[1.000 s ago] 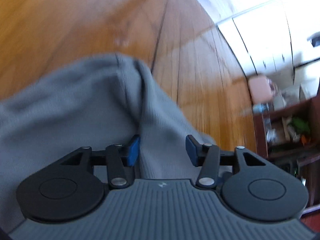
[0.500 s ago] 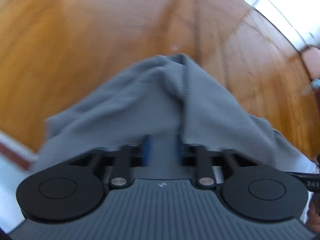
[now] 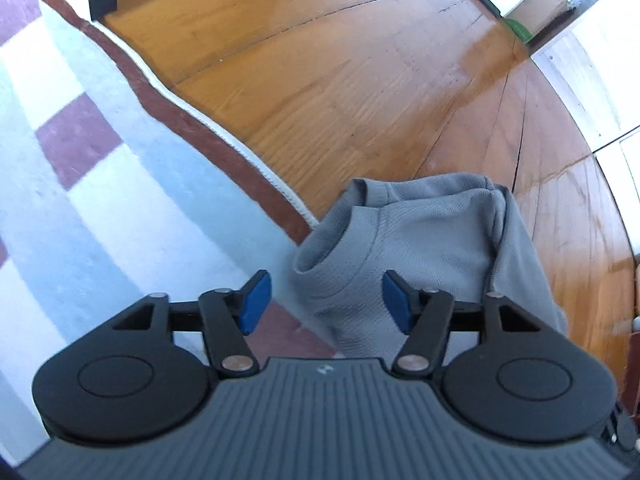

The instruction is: Fold clothes

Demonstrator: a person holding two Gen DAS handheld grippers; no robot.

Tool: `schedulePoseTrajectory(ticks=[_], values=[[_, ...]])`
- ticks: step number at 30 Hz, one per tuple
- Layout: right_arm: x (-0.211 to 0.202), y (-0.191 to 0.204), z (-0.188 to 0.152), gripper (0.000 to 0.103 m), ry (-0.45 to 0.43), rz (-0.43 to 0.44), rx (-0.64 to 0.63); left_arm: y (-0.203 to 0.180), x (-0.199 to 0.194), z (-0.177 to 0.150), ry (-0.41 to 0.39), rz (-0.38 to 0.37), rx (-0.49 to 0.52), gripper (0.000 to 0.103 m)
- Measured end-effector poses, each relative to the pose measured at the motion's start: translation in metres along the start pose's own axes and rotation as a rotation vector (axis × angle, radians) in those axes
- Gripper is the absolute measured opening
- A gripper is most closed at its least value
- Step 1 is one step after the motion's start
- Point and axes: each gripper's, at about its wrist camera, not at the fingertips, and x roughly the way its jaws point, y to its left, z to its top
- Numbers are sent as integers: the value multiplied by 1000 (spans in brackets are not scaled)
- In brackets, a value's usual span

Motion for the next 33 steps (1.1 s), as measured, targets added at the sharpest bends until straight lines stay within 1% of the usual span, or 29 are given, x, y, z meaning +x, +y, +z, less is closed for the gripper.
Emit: schedulePoseTrajectory(ticks=[2,3,4,5,6,7,8,9,10,11,12,13,14,17,19,20,21,22,23,24,25,26,27,28,29,30,33], values=[[21,15,4,67,25,5,-80,-2,2,-9,32,-5,-22,67],[32,22,7,68,45,-2,-118,2,6,-14,47,-29,-38,69],[43,27,10,68,67,-17,-139,6,10,-18,61,-61,-49,74],[50,26,10,68,93,-22,-137,7,10,-19,24,-89,-35,75],[56,25,10,68,119,-27,-135,4,13,-14,10,-103,-11,73],[53,27,7,68,137,-24,-125,1,16,-10,-6,-115,12,65],[60,26,9,67,151,-27,-111,-3,21,-8,-27,-112,37,53],[62,19,9,66,145,-10,-62,-8,25,-6,-59,-97,76,44],[64,13,9,63,139,8,-14,-13,30,-5,-87,-85,110,11],[66,6,10,40,133,26,34,-16,34,-4,-95,-92,115,9],[68,0,10,27,124,58,96,-18,37,-3,-104,-101,117,9],[67,-3,9,18,119,59,117,-18,34,-2,-122,-116,104,8],[67,-6,9,13,115,61,138,-18,30,-1,-140,-132,90,8],[60,-13,8,12,93,82,196,-14,12,6,-208,-204,64,8],[45,-13,6,12,56,101,219,-7,9,9,-189,-265,31,8],[42,-13,6,13,49,108,218,-5,15,10,-155,-274,18,9],[45,-10,5,18,70,103,206,-1,24,11,-111,-269,-5,9],[48,-7,4,19,91,99,194,3,32,11,-68,-267,-30,10],[56,0,4,22,120,103,169,7,39,11,-39,-289,-67,10],[64,6,4,36,149,107,145,11,46,11,-9,-311,-102,11],[65,10,5,45,149,115,128,14,52,11,15,-335,-132,11],[65,14,5,64,148,124,113,15,58,11,27,-347,-146,14],[66,19,5,72,146,142,106,17,63,11,39,-359,-159,18],[66,24,5,74,144,160,99,19,68,12,51,-372,-173,23],[67,28,5,83,142,178,91,21,74,12,59,-397,-193,23],[67,33,4,89,143,168,69,25,80,13,68,-429,-229,23],[68,47,1,90,145,139,1,31,95,12,94,-496,-295,21]])
